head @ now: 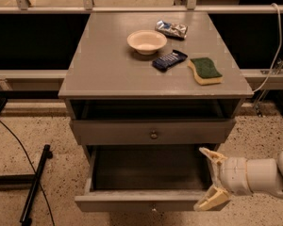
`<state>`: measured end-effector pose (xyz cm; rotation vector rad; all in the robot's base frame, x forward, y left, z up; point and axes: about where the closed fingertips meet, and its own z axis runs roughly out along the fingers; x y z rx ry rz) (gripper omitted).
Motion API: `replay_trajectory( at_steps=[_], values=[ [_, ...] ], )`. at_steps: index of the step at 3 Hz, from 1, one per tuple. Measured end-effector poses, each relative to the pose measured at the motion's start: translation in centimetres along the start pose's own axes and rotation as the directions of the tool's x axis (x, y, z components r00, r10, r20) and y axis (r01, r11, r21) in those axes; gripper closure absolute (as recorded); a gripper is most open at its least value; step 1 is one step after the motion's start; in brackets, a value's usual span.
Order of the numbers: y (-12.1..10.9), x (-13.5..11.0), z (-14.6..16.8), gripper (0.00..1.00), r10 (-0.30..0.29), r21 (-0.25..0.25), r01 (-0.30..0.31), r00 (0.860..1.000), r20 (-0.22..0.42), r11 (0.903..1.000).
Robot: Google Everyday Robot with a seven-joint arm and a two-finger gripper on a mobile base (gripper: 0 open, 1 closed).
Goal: Close middle drawer
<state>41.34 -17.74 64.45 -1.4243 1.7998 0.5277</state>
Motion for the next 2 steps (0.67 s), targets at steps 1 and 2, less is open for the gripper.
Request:
replay_trajectory(
  at_steps=[1,2],
  values=[
    [0.0,3.6,2.4,0.18,-0.073,0.014,0.073,0.997,-0.023,0.9972],
    [0.2,7.0,4.1,0.42,-0.169,0.003,0.169,0.986,-0.013,0.9856]
  ],
)
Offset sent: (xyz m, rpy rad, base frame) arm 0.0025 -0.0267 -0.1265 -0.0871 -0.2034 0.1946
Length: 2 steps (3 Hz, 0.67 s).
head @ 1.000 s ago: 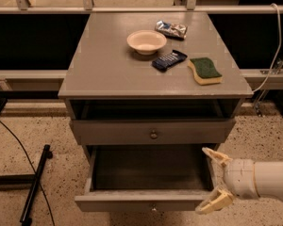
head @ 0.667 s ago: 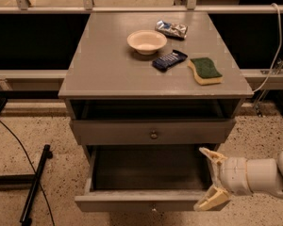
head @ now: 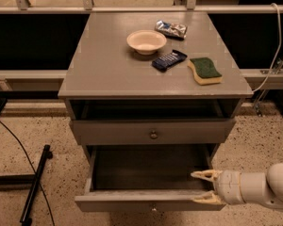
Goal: Close middle drawer
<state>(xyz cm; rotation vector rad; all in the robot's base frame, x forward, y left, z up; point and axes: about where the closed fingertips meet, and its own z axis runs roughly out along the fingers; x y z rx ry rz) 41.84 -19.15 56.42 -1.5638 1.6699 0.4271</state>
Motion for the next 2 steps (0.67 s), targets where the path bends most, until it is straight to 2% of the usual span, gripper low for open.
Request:
replay_trajectory(
  at_steps=[1,2],
  values=[
    [2.0,4.1,2.1,0.73,-0.048,-0.047,0.048,0.999,0.014,0.9977],
    [3.9,7.2,3.9,0.96,-0.032,-0.083,0.033,0.999,0.015,0.9960]
  ],
)
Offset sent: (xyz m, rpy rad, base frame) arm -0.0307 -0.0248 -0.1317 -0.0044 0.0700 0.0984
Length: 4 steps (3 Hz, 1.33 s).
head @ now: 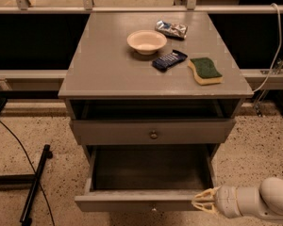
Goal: Close middle drawer
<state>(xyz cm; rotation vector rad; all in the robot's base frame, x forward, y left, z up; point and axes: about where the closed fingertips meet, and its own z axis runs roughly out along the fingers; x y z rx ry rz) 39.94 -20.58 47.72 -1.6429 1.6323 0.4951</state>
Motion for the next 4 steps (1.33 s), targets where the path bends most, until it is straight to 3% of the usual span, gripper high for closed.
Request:
replay_trajectory(
  at_steps=[2,3,4],
  values=[
    [3.9,3.7,3.0,1.00,0.030,-0.073,-0.032,0.999,-0.022,0.9968],
    [4.0,3.6,3.3,1.00,0.026,-0.071,-0.028,0.999,-0.019,0.9971],
    [3.0,4.0,5.8,1.00,0.049,-0.010,-0.049,0.999,-0.004,0.9987]
  ],
)
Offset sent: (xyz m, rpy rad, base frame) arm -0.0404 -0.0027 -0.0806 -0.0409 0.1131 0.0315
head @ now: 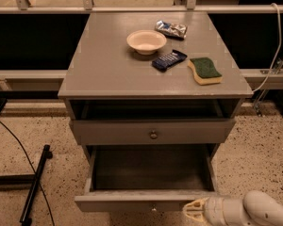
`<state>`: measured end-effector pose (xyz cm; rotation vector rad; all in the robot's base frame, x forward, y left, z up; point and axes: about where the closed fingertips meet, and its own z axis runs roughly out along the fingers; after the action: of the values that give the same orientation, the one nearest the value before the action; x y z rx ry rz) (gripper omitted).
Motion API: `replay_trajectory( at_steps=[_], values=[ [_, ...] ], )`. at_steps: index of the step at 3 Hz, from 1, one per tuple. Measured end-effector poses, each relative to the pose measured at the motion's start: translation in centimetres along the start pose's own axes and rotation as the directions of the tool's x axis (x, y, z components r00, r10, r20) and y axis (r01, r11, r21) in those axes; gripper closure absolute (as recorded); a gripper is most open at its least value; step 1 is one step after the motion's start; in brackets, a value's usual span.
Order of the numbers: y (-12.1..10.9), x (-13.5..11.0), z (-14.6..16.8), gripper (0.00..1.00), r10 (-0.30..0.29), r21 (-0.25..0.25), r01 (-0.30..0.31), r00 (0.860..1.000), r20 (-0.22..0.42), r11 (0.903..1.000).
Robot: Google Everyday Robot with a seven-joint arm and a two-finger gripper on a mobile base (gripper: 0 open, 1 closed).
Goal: Close middle drawer
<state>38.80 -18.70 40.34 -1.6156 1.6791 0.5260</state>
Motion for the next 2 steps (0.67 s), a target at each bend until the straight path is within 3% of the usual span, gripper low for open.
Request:
replay_trajectory(
  at_steps=[1,2],
  values=[
    [-2.25,0.38,3.25,1.00,0.015,0.076,-0.017,1.000,0.020,0.9970],
    [-2.23,0.38,3.24,1.00,0.015,0.076,-0.017,1.000,0.020,0.9970]
  ],
)
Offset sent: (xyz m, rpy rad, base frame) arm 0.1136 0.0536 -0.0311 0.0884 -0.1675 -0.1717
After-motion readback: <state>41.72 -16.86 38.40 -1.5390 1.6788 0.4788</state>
